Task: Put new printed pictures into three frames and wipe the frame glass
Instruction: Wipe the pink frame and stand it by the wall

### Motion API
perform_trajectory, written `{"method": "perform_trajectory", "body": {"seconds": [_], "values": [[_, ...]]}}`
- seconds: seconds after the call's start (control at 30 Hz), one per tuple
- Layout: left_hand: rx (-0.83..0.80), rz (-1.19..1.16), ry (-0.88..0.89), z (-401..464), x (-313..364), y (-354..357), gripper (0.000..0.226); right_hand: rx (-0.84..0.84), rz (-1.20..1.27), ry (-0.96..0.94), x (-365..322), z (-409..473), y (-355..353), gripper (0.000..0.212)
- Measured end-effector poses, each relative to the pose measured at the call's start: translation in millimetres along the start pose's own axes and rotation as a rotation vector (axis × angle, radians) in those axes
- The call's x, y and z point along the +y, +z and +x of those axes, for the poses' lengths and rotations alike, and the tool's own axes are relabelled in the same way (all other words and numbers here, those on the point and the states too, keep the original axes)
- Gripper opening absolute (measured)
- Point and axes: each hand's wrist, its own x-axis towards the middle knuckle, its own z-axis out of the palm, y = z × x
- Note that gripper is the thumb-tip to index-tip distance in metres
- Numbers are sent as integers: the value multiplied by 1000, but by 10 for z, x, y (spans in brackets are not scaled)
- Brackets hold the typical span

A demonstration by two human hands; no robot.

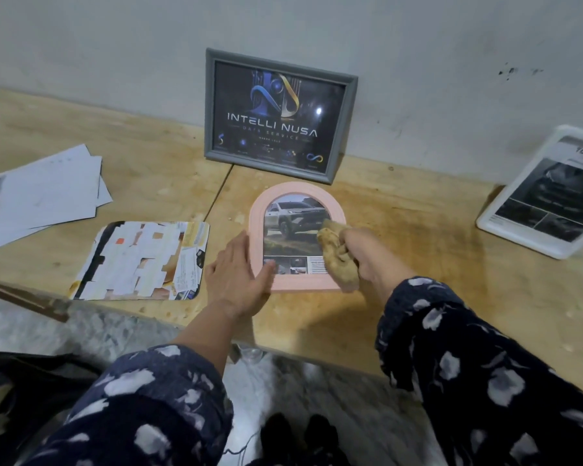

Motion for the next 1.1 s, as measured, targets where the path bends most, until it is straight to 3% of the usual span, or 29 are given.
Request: {"method": "perform_trajectory", "body": {"seconds": [0.17, 0.3, 0.47, 0.6, 0.87, 1.0, 1.1], "values": [[-26, -24, -279, 340, 267, 11, 56, 132, 250, -49, 217, 275, -228, 41], [-55, -138, -437, 432, 457, 94, 55, 84, 316, 0, 371, 308, -189, 28], [66, -652, -634, 442, 590, -52, 28, 87, 409, 38, 312, 431, -180, 34], [224, -951, -752, 405, 384, -307, 34, 40, 401, -21, 92, 460, -22, 31], [648, -814, -708, 377, -498, -1232, 30, -199, 182, -132, -449, 354, 925, 32], [743, -796, -705, 525, -831, -1641, 35, -261, -4, -176, -613, 371, 1435, 28], [756, -741, -693, 609, -1005, -1858, 35, -269, 4, -186, -750, 392, 1814, 25]]}}
